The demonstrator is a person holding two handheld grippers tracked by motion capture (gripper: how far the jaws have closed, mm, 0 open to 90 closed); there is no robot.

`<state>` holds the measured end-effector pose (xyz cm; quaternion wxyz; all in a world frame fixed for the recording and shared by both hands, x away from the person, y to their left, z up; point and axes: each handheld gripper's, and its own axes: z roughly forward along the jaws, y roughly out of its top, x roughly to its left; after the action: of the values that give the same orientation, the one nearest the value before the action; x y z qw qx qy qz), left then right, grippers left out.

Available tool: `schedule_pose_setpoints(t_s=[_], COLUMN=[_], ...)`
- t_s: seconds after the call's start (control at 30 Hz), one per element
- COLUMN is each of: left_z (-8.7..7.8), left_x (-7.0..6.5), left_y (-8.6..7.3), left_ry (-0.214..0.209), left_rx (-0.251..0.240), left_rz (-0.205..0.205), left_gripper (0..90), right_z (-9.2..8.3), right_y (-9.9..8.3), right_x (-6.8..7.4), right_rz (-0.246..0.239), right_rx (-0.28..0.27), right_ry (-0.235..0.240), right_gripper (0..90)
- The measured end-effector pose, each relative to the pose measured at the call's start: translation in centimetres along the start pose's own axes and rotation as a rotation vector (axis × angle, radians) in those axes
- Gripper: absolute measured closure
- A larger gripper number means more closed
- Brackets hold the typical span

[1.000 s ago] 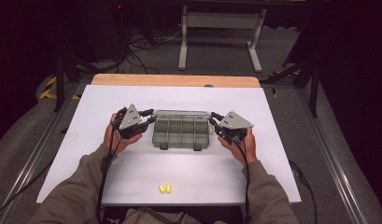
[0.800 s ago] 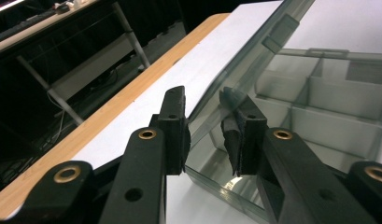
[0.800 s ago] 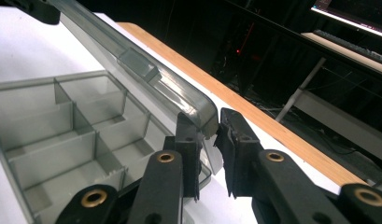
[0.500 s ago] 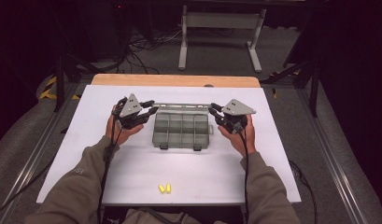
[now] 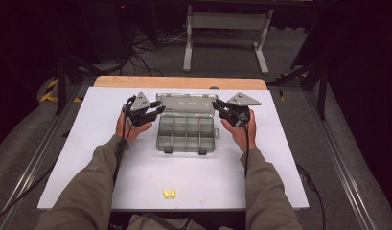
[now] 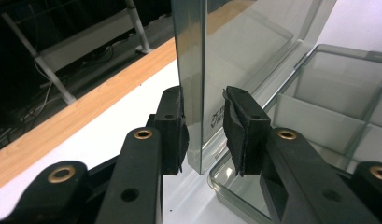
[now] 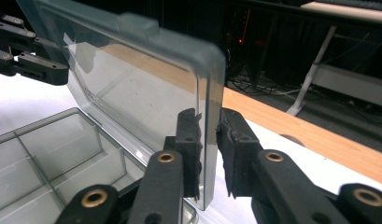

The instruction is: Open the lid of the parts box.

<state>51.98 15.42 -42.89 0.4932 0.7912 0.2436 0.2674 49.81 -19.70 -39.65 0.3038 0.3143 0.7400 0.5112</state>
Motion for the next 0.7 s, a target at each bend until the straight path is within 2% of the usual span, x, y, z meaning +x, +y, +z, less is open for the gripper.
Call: schedule_pose_setpoints(t_s=[0.1, 0.2, 0.4, 0.7], left_z=[0.4, 0.9, 1.5, 2.3], left_x=[0.3, 0.3, 0.5, 0.6], left_y=[-0.2, -0.3, -0.7, -1.6], left_ry=[0.002, 0.008, 0.022, 0.021], left_rx=[0.009, 0.021, 0.044, 0.079], left_rz=[-0.018, -0.027, -0.044, -0.073], left_gripper=[71.5, 71.5, 71.3, 70.9], right_z=[0.5, 1.0, 2.0, 3.1], right_y=[-0.2, -0.5, -1.2, -2.4], right_x=[-0.1, -0.3, -0.5, -0.7], right_rz=[0.007, 0.041, 0.072, 0.112], right_rx=[0.008, 0.001, 0.018, 0.042], right_ry=[-0.014, -0.022, -0.041, -0.063], right_gripper=[78.2, 78.5, 79.3, 79.2])
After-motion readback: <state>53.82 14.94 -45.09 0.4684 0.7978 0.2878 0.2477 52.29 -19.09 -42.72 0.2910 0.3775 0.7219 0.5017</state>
